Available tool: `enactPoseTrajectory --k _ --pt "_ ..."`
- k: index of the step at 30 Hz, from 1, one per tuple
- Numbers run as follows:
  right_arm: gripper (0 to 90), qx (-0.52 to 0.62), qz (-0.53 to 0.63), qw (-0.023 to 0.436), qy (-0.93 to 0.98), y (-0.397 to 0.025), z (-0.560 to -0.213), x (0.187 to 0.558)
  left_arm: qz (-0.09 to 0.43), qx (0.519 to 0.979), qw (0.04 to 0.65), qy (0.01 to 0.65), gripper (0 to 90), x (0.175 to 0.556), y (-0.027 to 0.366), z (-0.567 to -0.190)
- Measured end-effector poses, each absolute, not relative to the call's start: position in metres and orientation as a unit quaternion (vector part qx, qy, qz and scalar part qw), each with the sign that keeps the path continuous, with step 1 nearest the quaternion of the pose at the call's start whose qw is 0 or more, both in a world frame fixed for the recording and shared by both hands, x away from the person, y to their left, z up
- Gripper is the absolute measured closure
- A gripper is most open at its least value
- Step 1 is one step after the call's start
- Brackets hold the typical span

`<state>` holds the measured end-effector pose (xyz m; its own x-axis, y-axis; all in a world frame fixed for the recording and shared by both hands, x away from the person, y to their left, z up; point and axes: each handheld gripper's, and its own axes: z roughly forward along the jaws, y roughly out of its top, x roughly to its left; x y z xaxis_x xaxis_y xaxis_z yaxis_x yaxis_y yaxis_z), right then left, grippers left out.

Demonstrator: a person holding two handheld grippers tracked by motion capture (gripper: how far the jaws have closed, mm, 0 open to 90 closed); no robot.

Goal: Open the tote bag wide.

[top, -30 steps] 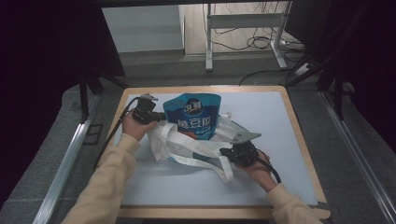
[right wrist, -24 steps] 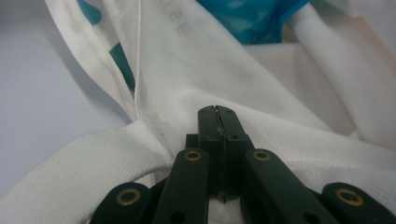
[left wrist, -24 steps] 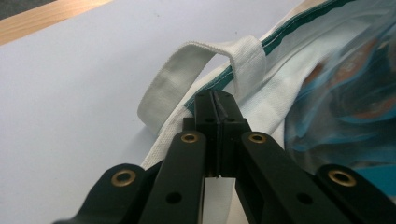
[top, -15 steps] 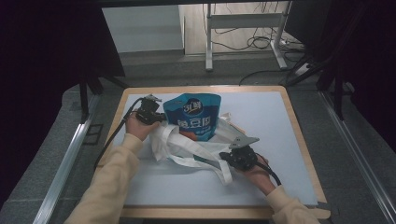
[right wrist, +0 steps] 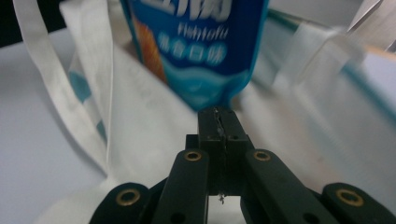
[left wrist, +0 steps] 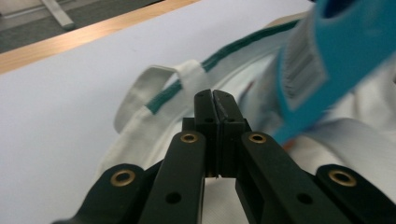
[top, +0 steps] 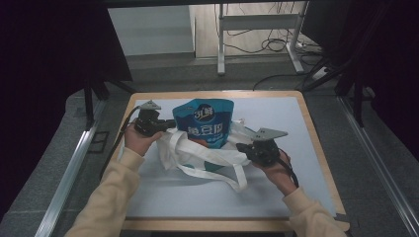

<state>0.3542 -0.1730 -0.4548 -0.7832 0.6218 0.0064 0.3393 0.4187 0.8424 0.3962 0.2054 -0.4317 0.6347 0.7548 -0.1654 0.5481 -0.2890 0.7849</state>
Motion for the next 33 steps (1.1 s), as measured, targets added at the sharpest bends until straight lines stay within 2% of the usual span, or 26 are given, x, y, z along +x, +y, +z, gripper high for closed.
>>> enactPoseTrajectory --k 9,13,21,24,28,33 --pt "88.8 0.312 0.438 0.16 0.828 -0.162 -0.427 0.398 0.091 0.803 0.421 0.413 89.9 0.384 0.205 -0.442" --pt "88.8 0.322 0.416 0.15 0.837 -0.151 -0.43 0.422 0.081 0.803 0.42 0.415 89.9 0.377 0.208 -0.451" --pt "88.8 0.35 0.386 0.14 0.842 -0.149 -0.444 0.442 0.065 0.805 0.424 0.41 89.9 0.353 0.213 -0.464" --pt "88.8 0.351 0.386 0.139 0.842 -0.149 -0.444 0.442 0.074 0.796 0.438 0.411 89.9 0.35 0.215 -0.46" --pt "88.8 0.347 0.385 0.141 0.844 -0.148 -0.443 0.44 0.108 0.786 0.463 0.396 89.9 0.35 0.214 -0.436" --pt "88.8 0.346 0.387 0.14 0.843 -0.148 -0.443 0.44 0.123 0.787 0.449 0.405 89.9 0.369 0.209 -0.424"
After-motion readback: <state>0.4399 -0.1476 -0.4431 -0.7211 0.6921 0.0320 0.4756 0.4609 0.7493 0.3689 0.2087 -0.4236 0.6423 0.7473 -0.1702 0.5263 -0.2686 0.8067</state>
